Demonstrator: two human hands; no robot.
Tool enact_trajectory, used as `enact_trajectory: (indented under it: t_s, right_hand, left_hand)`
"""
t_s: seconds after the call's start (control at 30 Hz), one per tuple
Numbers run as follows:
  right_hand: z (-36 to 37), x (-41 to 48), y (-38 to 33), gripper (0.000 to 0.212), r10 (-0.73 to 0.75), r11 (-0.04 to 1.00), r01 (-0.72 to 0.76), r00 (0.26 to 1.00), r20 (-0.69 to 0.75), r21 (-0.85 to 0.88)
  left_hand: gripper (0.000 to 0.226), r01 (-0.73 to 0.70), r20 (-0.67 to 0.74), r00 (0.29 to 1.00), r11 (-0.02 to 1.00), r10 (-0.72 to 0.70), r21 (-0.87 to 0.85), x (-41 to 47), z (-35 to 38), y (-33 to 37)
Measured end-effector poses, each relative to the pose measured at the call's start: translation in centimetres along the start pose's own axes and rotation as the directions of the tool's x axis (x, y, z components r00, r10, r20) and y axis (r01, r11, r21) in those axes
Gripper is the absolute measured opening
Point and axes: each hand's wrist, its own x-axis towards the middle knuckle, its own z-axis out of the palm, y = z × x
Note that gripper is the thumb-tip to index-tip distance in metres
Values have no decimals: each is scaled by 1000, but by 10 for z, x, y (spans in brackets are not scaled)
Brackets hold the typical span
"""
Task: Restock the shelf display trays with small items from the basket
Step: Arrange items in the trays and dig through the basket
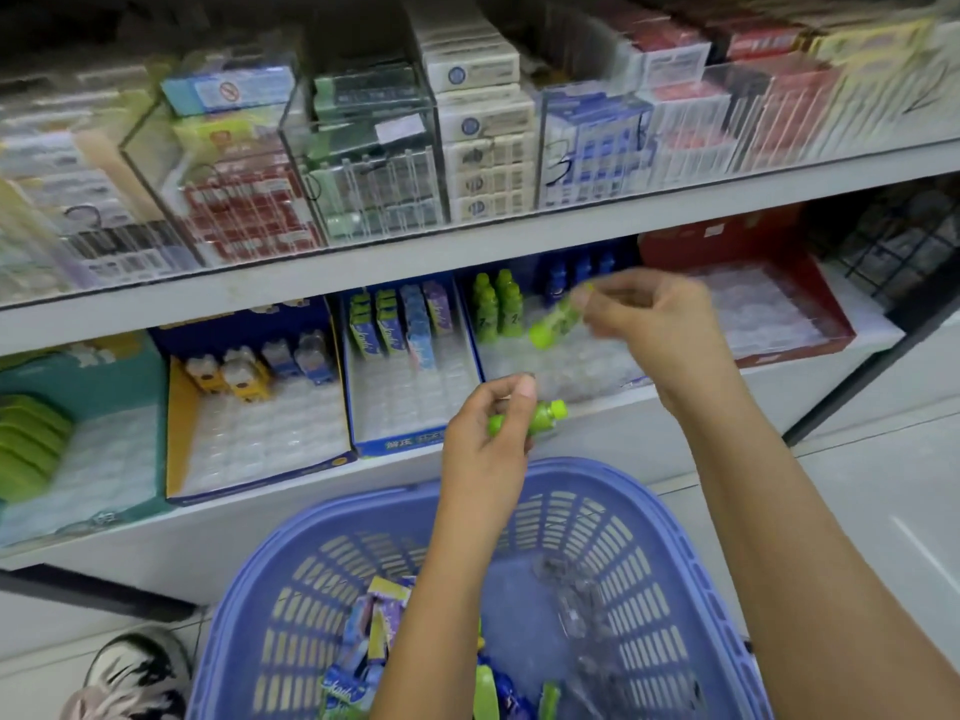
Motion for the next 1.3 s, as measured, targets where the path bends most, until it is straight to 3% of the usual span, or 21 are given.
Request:
enact_trajectory:
  t_s: [0.1, 0.23, 0.4, 0.63, 0.93, 1.0, 1.13, 1.2, 1.27, 1.3]
  right_hand:
    - [11, 45, 6, 12, -169, 941, 130, 980, -102, -312]
    - [32, 84, 20, 17, -244, 868, 240, 969, 48, -435]
    - [47, 100, 26, 29, -196, 689, 277, 961, 196, -669]
    - [42, 111, 13, 25, -66, 687, 306, 930, 362, -659]
    - [48, 114, 13, 33, 49, 579, 283, 924, 379, -765]
    - [46, 109, 7, 34, 56, 601, 268, 926, 375, -753]
    - [36, 75, -5, 23, -89, 703, 202, 976, 198, -682]
    - [28, 47, -9, 38, 66, 816, 57, 979, 191, -575]
    - [21, 12, -14, 46, 333, 908, -184, 862, 382, -377]
    - [19, -1, -14, 42, 379, 915, -244, 795, 474, -323]
  left_hand:
    - [21, 100, -12, 995, 990, -102, -96, 2, 1, -3]
    - [22, 197, 34, 980, 941, -196, -273, 5, -4, -4]
    - [20, 206, 92, 978, 926, -186, -317, 6, -9, -7]
    - [23, 208, 128, 977, 889, -170, -408, 7, -11, -9]
    - [25, 158, 107, 986, 906, -125, -392, 4, -7, -8]
    - [26, 104, 38, 995, 931, -97, -350, 3, -8, -7]
    - [35, -53, -114, 993, 960, 22, -274, 3, -8, -6]
    - [38, -112, -157, 985, 955, 70, -274, 3, -6, -5]
    - [40, -165, -191, 974, 955, 119, -245, 1, -2, -3]
    - [40, -188, -200, 969, 955, 143, -228, 0, -1, -3]
